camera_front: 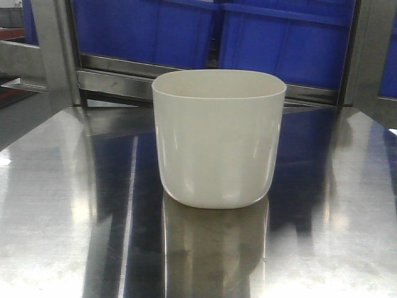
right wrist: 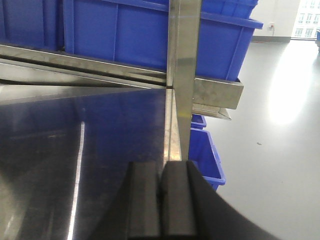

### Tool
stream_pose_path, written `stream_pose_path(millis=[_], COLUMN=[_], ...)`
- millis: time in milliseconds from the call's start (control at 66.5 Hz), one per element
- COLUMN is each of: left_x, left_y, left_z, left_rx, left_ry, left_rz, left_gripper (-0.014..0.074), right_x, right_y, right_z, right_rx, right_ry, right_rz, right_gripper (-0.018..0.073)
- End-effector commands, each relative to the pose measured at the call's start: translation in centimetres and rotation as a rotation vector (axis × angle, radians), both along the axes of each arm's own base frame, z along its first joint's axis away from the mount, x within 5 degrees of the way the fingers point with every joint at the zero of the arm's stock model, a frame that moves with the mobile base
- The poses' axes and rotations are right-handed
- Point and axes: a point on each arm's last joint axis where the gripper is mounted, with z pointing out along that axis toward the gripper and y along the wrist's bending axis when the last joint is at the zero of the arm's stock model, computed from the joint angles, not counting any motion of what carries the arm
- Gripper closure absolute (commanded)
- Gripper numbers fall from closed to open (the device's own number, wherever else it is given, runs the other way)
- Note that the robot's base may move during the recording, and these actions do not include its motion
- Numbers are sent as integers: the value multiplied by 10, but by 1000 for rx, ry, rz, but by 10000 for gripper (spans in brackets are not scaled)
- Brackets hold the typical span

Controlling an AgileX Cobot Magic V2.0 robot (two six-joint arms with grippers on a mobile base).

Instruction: Move white bin to right shelf second layer

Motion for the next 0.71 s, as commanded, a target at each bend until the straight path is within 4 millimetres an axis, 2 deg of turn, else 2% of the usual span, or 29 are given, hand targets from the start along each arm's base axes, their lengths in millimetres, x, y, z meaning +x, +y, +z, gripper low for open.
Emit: stream_pose_path(millis=[0,692], left_x=[0,0], left_y=[0,0], left_z=[-4,-4], left_rx=[-8,-8], left_ry=[-65,-65], left_rz=[-7,-7], left_gripper=[512,512], right_x=[-3,-3], right_y=[-1,-1], right_z=[14,15], right_rx=[-6,-6], right_ry=[-123,-126], right_rz=[-13,-13], right_gripper=[511,511])
